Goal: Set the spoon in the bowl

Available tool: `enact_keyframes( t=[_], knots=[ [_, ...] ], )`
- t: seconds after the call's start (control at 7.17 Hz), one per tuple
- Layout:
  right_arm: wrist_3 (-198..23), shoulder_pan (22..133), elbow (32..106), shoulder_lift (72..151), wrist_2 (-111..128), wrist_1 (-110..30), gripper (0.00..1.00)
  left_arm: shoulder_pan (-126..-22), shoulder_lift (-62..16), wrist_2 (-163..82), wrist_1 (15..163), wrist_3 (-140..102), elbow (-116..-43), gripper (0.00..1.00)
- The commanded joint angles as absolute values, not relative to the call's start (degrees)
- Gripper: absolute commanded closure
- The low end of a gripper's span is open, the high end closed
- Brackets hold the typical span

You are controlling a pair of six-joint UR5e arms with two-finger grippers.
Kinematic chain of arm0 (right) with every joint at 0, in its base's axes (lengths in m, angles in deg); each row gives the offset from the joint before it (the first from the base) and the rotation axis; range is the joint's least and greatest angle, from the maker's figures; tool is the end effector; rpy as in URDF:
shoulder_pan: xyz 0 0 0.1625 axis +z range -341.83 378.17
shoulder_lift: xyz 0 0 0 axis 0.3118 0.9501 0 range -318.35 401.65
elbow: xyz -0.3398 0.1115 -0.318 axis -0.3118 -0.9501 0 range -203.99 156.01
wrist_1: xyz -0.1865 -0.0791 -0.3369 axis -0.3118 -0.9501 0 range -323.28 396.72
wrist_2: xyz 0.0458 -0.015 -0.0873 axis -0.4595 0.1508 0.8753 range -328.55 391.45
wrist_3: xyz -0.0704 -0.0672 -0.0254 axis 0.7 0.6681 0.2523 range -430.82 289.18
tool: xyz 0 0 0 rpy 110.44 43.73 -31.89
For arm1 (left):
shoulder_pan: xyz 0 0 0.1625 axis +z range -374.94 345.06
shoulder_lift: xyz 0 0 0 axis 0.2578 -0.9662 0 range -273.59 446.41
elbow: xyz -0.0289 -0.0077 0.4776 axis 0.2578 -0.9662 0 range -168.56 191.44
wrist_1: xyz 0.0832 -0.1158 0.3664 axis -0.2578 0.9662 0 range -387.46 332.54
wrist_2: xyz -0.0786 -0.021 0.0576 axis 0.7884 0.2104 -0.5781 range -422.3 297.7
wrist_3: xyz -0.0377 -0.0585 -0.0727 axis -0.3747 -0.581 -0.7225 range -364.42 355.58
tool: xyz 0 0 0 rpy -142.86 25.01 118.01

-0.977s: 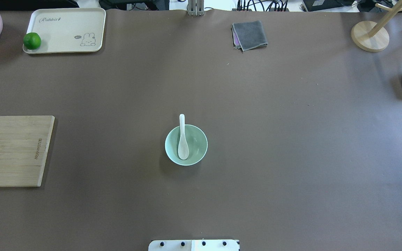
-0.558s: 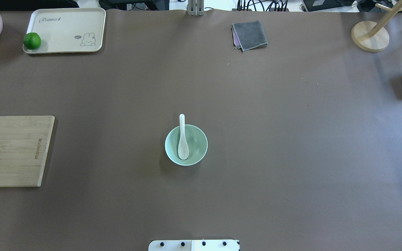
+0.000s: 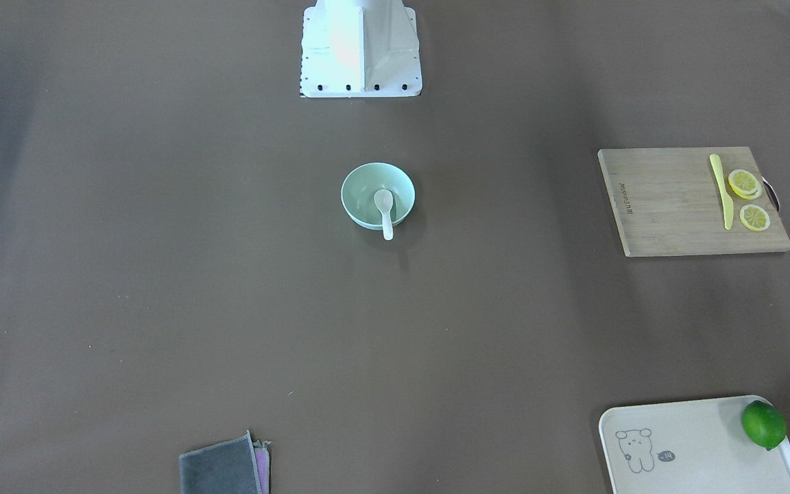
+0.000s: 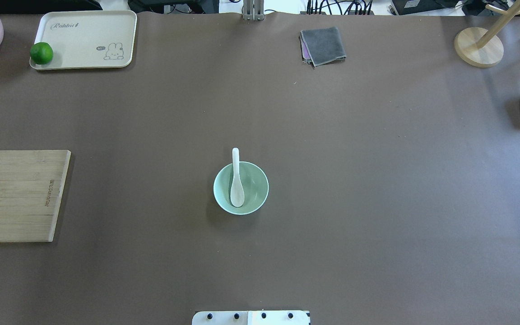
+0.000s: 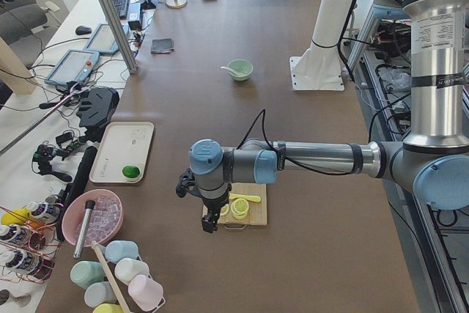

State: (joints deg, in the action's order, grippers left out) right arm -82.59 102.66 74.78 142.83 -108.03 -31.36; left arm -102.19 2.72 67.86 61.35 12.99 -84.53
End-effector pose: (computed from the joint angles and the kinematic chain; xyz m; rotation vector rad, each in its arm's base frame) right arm 0.0189 -0.3961 0.6758 0.1868 -0.8925 -0.0455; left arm -0.0485 -0.4177 0.7199 0.0646 0.7017 0.3280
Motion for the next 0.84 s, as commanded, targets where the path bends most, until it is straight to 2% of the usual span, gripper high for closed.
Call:
enact_keyframes(
  t=[0.0,0.42,0.7],
  knots=[
    [-82.51,104.39,74.71,142.63,-109.17,-31.57,0.0,-102.48,3.09,68.13,61.4,12.37,-84.27,0.02],
    [-80.16,104.66,74.45,140.1,-108.21,-37.95,0.0,-103.88,2.57,72.16,61.23,12.1,-84.18,0.02],
    [-71.21,107.98,76.1,136.84,-108.12,-51.11,0.0,-103.97,2.31,72.17,60.79,12.1,-84.71,0.02]
  ],
)
